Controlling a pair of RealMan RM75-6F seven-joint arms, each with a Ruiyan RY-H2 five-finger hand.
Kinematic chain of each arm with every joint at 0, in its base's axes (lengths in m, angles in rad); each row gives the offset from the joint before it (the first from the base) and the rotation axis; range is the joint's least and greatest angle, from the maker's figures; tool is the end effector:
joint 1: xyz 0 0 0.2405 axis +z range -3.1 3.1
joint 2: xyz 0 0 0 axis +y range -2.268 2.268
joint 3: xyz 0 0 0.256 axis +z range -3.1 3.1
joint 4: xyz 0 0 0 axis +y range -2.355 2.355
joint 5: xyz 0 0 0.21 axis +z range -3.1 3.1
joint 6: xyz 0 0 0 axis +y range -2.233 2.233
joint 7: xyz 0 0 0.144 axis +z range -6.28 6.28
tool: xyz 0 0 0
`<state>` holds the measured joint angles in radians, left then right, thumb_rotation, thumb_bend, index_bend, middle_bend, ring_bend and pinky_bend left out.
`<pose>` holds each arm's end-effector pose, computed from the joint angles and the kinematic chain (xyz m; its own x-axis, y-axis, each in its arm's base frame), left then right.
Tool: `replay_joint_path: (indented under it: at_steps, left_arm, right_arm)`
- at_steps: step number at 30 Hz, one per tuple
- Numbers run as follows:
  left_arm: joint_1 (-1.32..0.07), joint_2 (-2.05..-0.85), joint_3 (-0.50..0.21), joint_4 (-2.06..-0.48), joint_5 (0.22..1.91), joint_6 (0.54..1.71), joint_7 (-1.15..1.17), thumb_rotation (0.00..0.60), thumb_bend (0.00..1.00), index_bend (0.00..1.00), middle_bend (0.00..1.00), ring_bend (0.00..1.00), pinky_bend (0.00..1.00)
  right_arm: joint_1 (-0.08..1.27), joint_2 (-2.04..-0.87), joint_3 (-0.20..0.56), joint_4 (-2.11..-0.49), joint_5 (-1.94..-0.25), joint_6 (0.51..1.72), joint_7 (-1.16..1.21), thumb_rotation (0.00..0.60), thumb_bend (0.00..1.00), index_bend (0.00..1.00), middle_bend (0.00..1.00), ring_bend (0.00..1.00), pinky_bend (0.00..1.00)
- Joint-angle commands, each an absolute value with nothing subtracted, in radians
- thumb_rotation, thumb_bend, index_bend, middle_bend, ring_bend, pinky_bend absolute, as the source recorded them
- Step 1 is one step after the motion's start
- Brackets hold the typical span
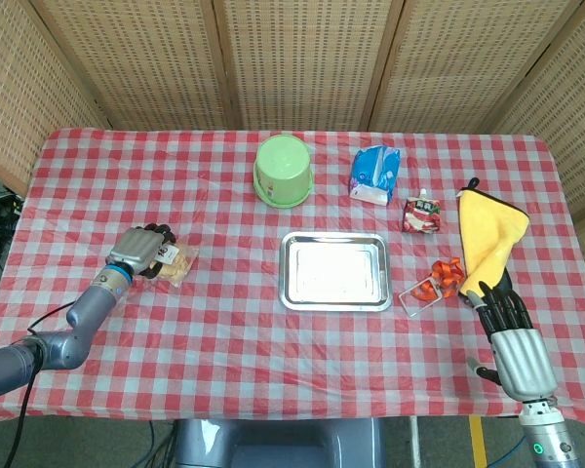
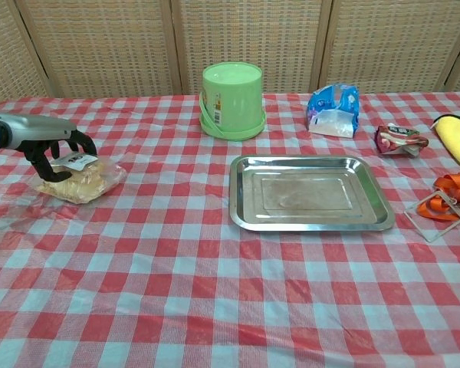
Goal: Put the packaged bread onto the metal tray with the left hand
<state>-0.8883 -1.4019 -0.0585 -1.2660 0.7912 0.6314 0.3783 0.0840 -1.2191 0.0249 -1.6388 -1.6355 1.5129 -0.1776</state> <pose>-0.2260 0.4009 0.0245 0.6012 0.4598 0.6536 0.7918 -0.2323 -0.5649 -0.2778 -0.1727 0.1199 0.4483 0.0170 0.8937 -0.8832 -0.1457 0.4458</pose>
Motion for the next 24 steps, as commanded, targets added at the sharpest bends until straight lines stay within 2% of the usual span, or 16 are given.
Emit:
replay_joint_path:
  at_steps: [1, 10, 24]
  left_arm:
    - [-0.874, -1.409, -0.051, -1.278, 0.793, 0.675, 0.386, 0.600, 0.57, 0.48, 0.25, 0.25, 0.32]
    - [-0.855, -1.369, -0.073, -1.336, 0.813, 0.737, 0.361, 0.600, 0.57, 0.48, 0.25, 0.25, 0.32]
    - [-0.889, -1.296, -0.176, -1.526, 0.874, 0.851, 0.365, 0.600, 0.57, 0.49, 0.25, 0.25, 0.32]
  right_arm:
    - [0.083, -1.217, 0.024, -1.642, -1.639, 1.517, -0.176, 0.600, 0.09, 0.06, 0.00, 0.00, 0.00]
    - [0.082, -1.212, 0.020, -1.650, -1.649, 1.523, -0.169, 0.600, 0.09, 0.06, 0.00, 0.00, 0.00]
    - [0.083, -1.186, 0.039, -1.656, -1.616, 1.526, -0.107, 0.600, 0.09, 0.06, 0.00, 0.00, 0.00]
